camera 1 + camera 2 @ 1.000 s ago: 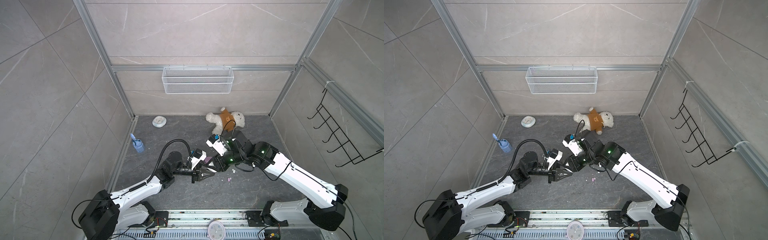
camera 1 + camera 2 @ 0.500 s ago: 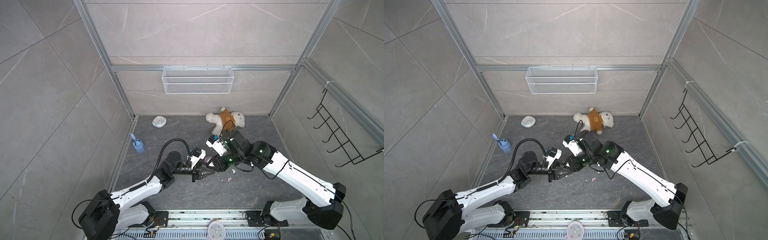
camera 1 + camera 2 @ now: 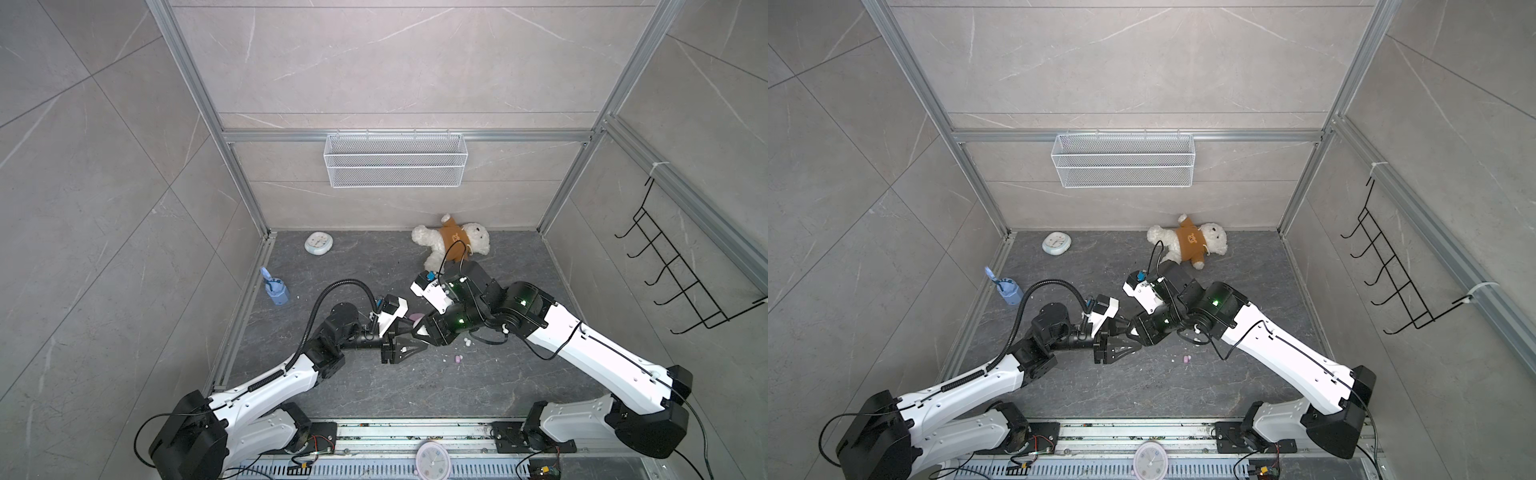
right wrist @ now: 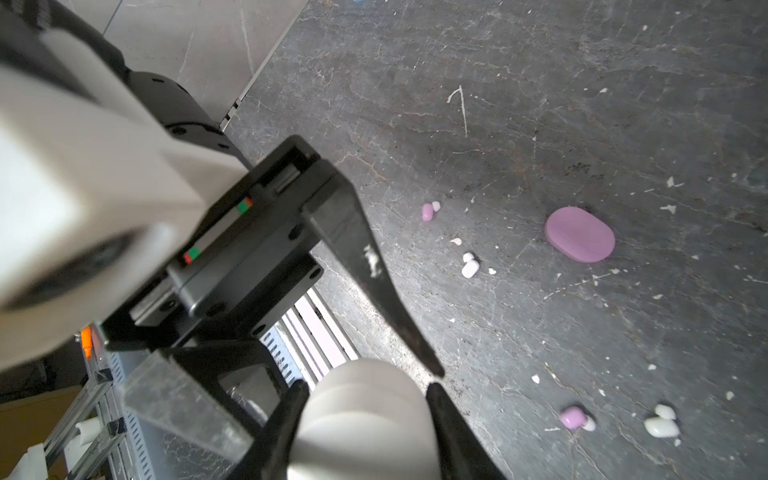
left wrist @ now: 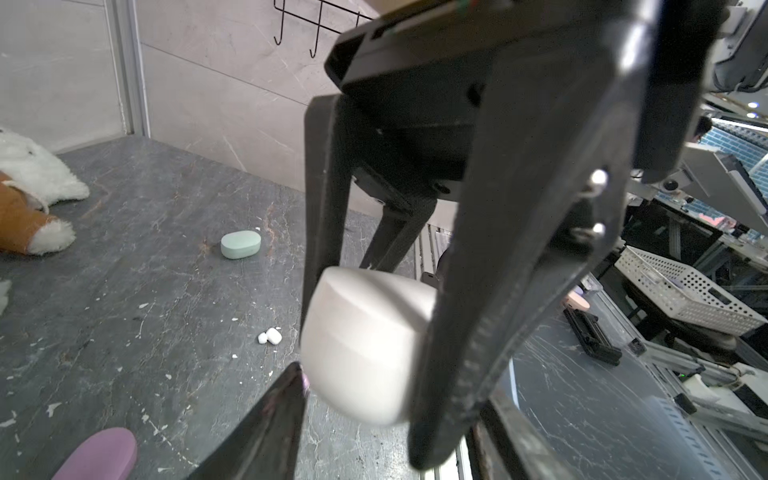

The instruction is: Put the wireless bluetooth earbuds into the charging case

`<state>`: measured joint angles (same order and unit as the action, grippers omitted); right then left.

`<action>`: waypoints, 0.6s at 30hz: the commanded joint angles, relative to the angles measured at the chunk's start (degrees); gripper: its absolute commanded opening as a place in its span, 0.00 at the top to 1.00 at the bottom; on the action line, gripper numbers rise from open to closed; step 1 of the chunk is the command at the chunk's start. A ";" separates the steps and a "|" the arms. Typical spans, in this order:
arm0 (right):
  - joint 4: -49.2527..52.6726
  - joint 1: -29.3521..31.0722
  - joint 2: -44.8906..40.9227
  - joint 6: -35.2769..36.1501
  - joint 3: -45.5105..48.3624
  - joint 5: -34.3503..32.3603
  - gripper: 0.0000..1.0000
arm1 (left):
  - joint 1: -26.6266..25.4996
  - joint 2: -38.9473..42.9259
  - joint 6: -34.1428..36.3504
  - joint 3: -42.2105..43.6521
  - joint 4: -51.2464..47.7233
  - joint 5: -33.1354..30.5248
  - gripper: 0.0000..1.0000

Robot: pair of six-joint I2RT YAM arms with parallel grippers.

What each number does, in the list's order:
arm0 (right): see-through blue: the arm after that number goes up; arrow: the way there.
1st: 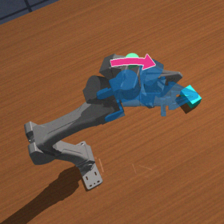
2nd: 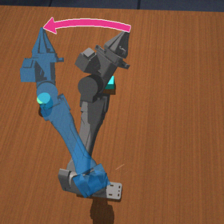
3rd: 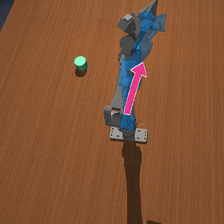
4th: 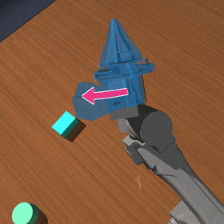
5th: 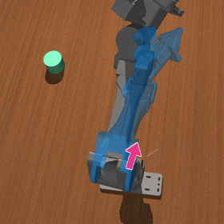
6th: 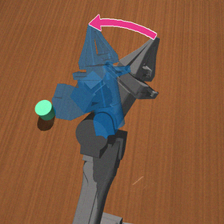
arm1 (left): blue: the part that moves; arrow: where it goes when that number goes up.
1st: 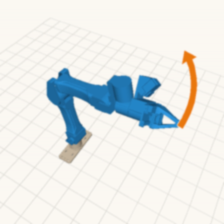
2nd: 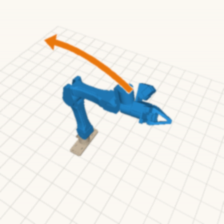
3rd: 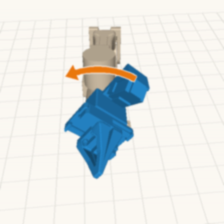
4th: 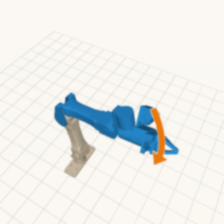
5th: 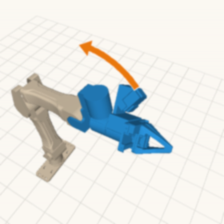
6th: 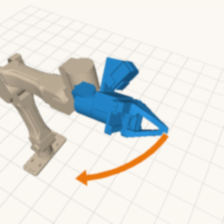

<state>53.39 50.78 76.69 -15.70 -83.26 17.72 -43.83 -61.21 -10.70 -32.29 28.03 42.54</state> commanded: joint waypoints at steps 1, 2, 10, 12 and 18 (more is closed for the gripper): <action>1.24 -0.70 -2.13 -1.42 -0.17 3.74 0.64 | 0.60 2.59 4.76 -2.95 -5.27 -3.55 0.31; 0.99 -1.19 -2.37 -1.64 -0.01 4.48 0.65 | 0.59 3.12 5.88 -3.17 -6.75 -4.01 0.27; -3.55 -6.53 -4.87 -3.23 2.61 14.26 0.65 | 0.35 6.78 17.48 -5.94 -21.27 -7.16 0.00; -5.10 -7.38 -5.13 -3.88 3.48 16.59 0.65 | 0.26 6.89 20.65 -7.27 -23.92 -8.10 0.00; -8.46 -8.17 -4.68 -4.60 5.38 22.02 0.65 | -0.63 5.80 28.04 -10.91 -27.59 -8.37 0.00</action>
<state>47.75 42.81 72.31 -19.40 -78.81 35.20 -43.99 -55.48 10.83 -40.27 2.81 34.50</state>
